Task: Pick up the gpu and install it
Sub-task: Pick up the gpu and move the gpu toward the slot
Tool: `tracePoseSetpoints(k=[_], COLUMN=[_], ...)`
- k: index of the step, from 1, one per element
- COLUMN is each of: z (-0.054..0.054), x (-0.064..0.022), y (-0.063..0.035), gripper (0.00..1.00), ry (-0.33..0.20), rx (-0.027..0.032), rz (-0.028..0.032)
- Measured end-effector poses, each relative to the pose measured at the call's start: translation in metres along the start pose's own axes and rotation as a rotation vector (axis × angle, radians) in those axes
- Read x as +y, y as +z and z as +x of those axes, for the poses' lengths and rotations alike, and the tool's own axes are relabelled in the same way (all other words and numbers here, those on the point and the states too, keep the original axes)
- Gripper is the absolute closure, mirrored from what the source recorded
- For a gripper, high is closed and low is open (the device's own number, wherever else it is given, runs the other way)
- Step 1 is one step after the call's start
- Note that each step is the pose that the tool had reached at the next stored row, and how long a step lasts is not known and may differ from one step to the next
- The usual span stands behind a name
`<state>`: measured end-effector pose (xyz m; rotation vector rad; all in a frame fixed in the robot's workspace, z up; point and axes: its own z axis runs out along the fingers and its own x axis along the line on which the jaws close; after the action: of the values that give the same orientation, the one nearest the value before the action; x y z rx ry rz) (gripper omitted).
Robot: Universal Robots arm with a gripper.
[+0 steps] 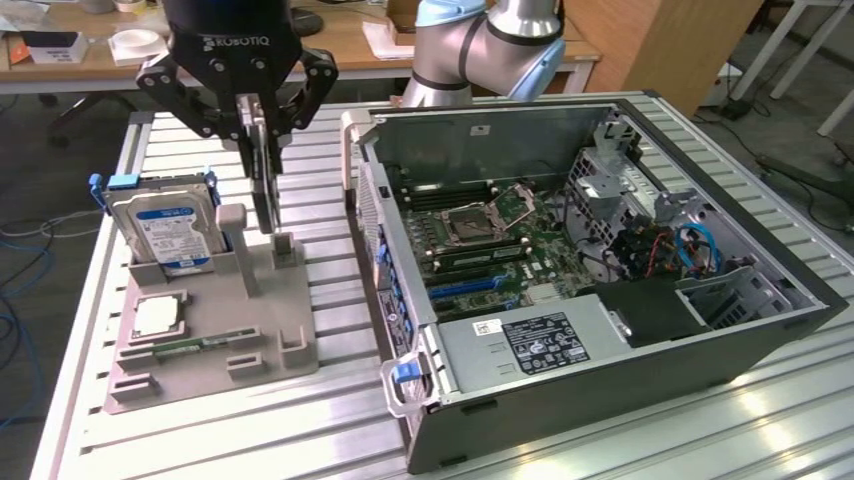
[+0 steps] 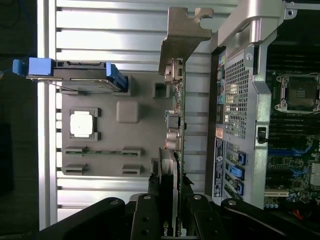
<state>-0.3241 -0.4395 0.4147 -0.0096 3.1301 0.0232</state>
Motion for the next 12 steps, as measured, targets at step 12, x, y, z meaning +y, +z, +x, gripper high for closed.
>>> tracePoseSetpoints(k=[12], z=[-0.0079], x=[-0.0001], y=[0.0003], gripper=[0.73], ry=[0.0], rx=[0.0], rz=[0.0])
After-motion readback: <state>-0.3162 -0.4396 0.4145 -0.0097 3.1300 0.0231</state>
